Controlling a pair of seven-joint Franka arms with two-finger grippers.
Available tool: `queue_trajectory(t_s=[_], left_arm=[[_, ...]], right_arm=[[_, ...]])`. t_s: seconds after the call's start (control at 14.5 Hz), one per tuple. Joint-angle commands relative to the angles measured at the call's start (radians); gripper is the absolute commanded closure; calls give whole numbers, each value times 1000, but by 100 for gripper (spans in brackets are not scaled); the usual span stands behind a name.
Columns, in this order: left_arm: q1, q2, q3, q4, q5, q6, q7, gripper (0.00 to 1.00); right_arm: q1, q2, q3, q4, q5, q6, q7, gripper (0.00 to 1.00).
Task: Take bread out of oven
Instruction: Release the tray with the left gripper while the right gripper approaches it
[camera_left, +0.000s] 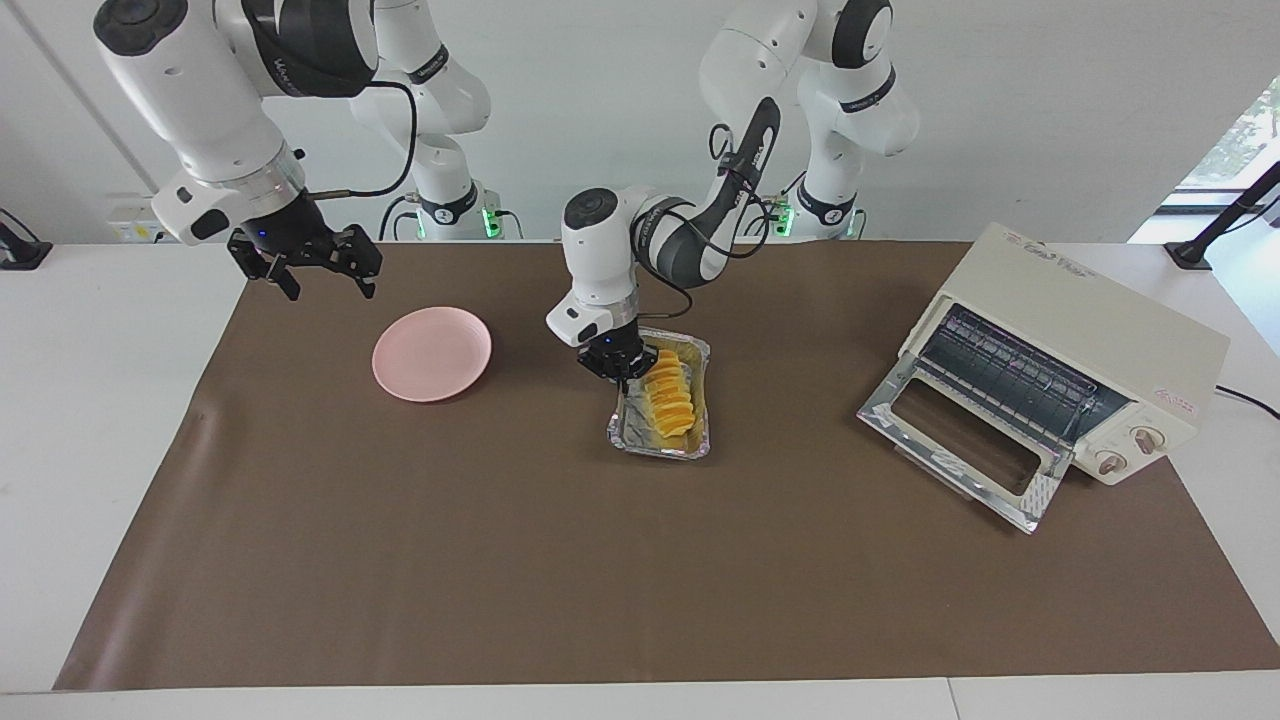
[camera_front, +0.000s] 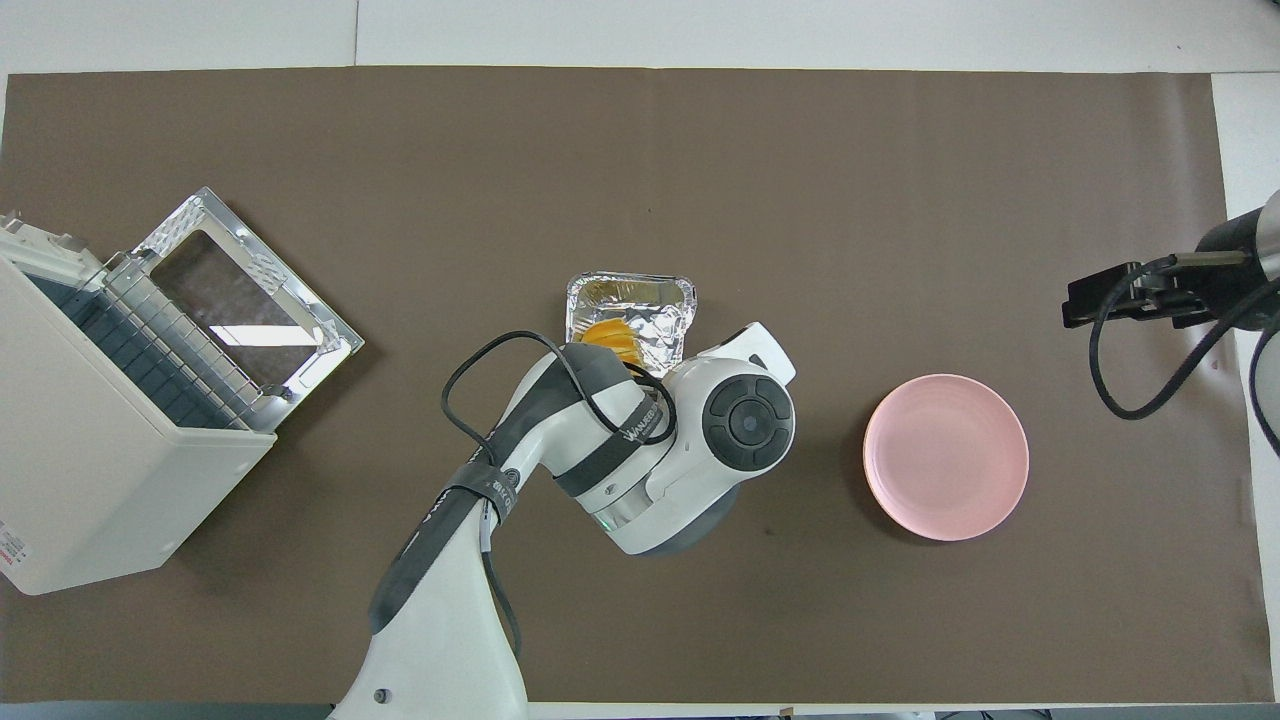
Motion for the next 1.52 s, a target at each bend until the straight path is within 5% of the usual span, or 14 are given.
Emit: queue_trajectory(t_s=[0.0, 0.21, 0.48, 0.9, 1.18, 1.31, 1.45], left_arm=[[-10, 3, 19, -1, 19, 42, -30, 0], [5, 12, 22, 54, 8, 11, -29, 0], [140, 14, 19, 241, -128, -211, 31, 0], [381, -234, 27, 244, -197, -475, 388, 0], [577, -343, 25, 238, -197, -616, 637, 0], [625, -363, 27, 237, -196, -646, 660, 0], [645, -380, 27, 202, -196, -634, 651, 0]], right_arm=[[-11, -21, 4, -33, 19, 15, -29, 0], [-17, -22, 4, -36, 21, 17, -36, 0], [-6, 10, 10, 24, 47, 3, -31, 0], [165, 105, 15, 61, 45, 53, 102, 0], [354, 119, 15, -80, 48, 219, 369, 0], [412, 107, 18, -189, 77, 384, 385, 0], [425, 119, 18, -211, 77, 425, 388, 0]])
